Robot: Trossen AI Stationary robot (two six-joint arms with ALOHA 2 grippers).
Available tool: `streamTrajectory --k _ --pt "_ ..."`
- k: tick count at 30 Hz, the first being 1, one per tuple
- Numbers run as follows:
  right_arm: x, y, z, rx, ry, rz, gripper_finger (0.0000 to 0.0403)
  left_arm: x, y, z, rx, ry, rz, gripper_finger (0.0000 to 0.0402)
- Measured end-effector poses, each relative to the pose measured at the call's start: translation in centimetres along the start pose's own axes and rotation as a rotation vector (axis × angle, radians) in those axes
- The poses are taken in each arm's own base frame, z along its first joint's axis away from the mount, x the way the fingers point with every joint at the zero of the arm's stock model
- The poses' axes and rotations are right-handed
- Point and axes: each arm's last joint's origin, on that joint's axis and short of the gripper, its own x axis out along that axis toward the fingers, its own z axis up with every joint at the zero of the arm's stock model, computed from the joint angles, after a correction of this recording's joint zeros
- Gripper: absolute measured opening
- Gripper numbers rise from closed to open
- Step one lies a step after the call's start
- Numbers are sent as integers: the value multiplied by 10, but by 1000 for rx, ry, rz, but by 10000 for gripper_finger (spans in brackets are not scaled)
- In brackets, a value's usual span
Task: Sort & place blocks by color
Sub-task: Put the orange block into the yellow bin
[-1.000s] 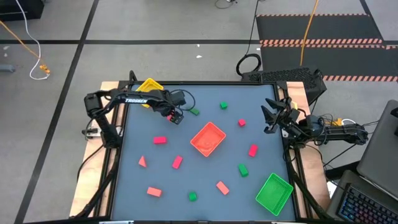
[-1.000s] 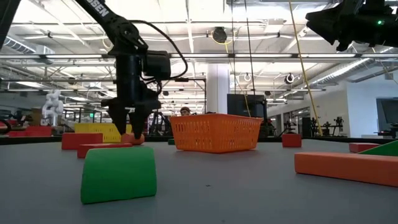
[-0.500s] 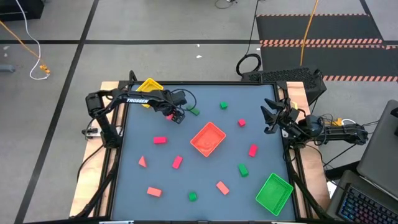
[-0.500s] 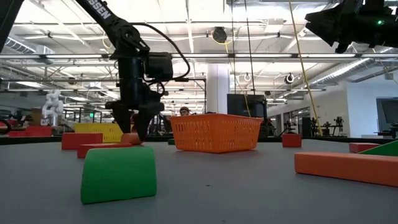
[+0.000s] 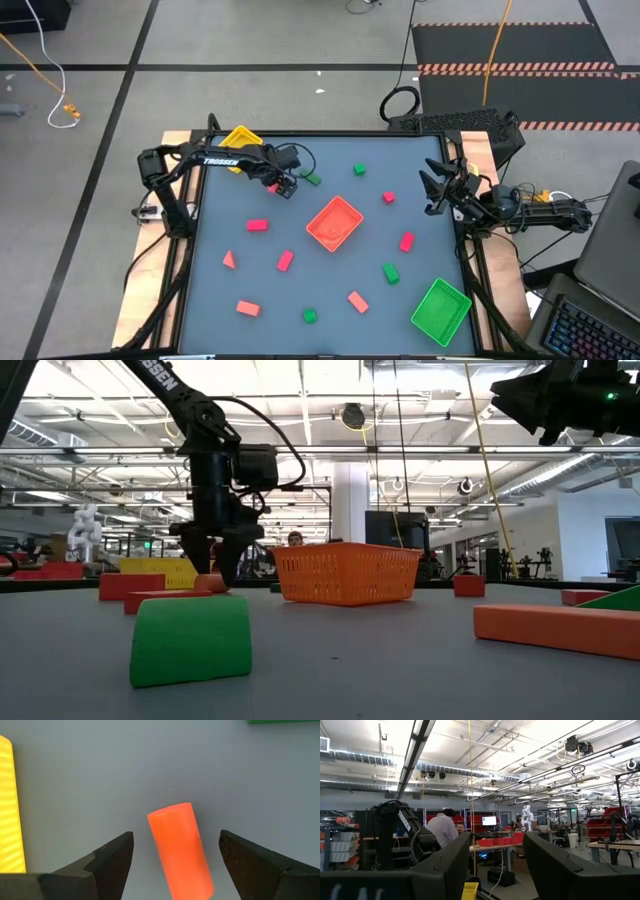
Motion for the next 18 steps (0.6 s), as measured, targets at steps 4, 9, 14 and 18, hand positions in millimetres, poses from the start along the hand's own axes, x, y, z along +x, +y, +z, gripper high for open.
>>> streamTrajectory --k 4,9,14,18 --pt "0 0 0 -1 0 0 183 0 0 0 0 0 0 296" --pt "0 0 0 -2 0 0 183 0 0 0 -1 -3 -2 296" --pt "0 0 0 -1 0 0 183 0 0 0 -1 -3 -2 296" --pt "0 0 0 -1 0 0 183 0 0 0 18 -3 -2 288"
